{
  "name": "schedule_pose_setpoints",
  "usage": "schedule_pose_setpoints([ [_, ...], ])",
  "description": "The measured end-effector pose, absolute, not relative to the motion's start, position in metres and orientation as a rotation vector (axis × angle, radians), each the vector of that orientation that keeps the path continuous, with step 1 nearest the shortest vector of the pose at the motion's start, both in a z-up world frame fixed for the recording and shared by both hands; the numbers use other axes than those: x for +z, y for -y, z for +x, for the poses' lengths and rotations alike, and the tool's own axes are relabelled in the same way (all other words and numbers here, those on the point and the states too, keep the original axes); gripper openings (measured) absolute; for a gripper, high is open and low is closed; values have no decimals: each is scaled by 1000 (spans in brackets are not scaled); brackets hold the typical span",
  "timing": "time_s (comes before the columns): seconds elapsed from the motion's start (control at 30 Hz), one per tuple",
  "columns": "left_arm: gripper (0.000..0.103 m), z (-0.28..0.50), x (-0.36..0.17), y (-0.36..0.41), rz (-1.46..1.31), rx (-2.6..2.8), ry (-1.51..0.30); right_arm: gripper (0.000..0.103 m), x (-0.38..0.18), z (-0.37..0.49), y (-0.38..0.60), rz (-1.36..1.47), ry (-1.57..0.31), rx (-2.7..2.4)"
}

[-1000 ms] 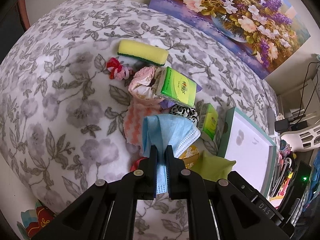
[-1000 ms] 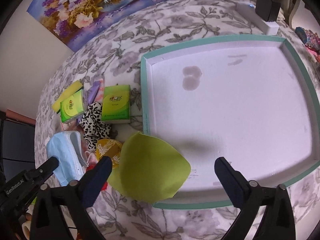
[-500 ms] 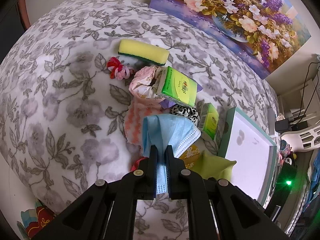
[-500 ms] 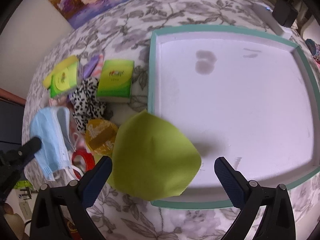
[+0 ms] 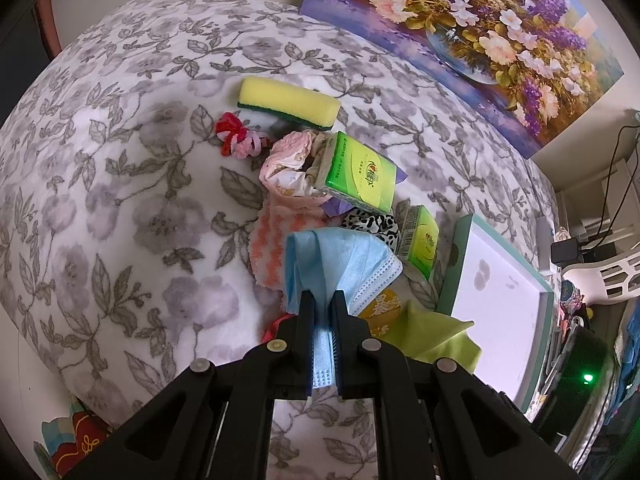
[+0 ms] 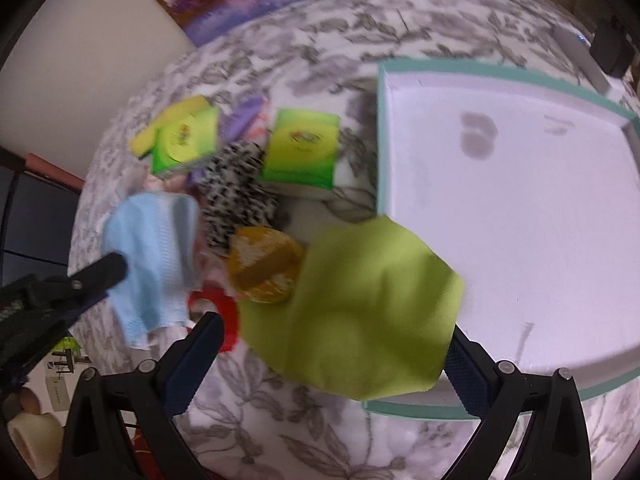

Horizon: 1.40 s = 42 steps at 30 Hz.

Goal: Organize soft objects
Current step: 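Lift the blue mask with the left gripper while the right gripper lifts the green cloth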

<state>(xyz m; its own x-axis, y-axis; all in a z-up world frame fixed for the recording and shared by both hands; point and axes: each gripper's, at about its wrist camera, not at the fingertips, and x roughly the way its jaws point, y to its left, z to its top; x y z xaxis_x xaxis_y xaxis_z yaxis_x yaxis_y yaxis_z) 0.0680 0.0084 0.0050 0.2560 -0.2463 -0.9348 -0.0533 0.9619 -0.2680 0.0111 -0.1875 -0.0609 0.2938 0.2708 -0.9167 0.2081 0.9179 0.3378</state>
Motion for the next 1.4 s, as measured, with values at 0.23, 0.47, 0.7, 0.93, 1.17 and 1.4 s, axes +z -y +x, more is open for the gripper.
schedule_pose_setpoints([
  [0.23,7,69,4,-10,-281,-135,-1313,76,-52,13,184,419,-1252,54],
  [0.47,7,70,4,-10,-296,-138,-1319,54,-51,12,186,434,-1262,52],
  [0.7,7,70,3,-10,-300,-136,-1324,50,-48,10,170,357,-1265,84],
  [0.93,7,72,-4,-11,-293,-124,-1344,36,-66,16,153,225,-1321,46],
  [1.17,7,73,-7,-10,-284,-113,-1350,29,-84,22,144,150,-1363,13],
  [1.4,7,73,-8,-9,-275,-110,-1354,8,-89,20,141,105,-1354,-9],
])
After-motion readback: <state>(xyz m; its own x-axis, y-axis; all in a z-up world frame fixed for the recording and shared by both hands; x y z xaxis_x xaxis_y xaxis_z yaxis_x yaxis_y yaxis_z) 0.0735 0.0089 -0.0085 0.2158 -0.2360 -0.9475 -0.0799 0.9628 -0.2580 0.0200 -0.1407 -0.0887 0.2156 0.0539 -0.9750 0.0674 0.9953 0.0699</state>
